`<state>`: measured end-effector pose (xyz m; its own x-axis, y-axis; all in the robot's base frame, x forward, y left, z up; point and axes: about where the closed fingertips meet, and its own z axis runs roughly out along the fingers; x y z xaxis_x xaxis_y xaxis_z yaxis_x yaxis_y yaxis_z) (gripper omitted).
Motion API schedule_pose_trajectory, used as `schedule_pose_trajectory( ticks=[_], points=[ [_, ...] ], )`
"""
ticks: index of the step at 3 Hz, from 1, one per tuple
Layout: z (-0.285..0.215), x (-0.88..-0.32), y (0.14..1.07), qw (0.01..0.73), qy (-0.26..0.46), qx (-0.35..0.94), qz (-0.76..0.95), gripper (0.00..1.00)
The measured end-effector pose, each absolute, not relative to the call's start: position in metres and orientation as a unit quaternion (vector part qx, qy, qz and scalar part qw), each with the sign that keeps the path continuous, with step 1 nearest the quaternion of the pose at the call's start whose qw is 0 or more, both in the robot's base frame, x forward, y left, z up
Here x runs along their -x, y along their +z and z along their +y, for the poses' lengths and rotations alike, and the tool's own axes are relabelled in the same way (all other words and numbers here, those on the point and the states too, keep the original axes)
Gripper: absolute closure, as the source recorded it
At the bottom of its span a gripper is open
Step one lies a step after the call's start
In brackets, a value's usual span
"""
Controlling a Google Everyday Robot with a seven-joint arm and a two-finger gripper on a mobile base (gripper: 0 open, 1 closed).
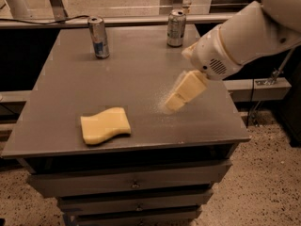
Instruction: Knock redbull can over
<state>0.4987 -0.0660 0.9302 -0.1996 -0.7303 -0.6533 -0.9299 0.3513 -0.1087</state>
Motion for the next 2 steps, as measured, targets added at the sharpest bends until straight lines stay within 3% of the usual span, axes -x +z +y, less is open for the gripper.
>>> schedule_pose_trajectory(
  ticks=[1, 2],
  points=[
    [-0.022, -0.528, 0.93, 0.374, 0.207, 0.513, 0.745, 0.0],
    [-0.018, -0.543, 0.94, 0.404, 0.201, 0.497, 0.741, 0.0]
  ],
)
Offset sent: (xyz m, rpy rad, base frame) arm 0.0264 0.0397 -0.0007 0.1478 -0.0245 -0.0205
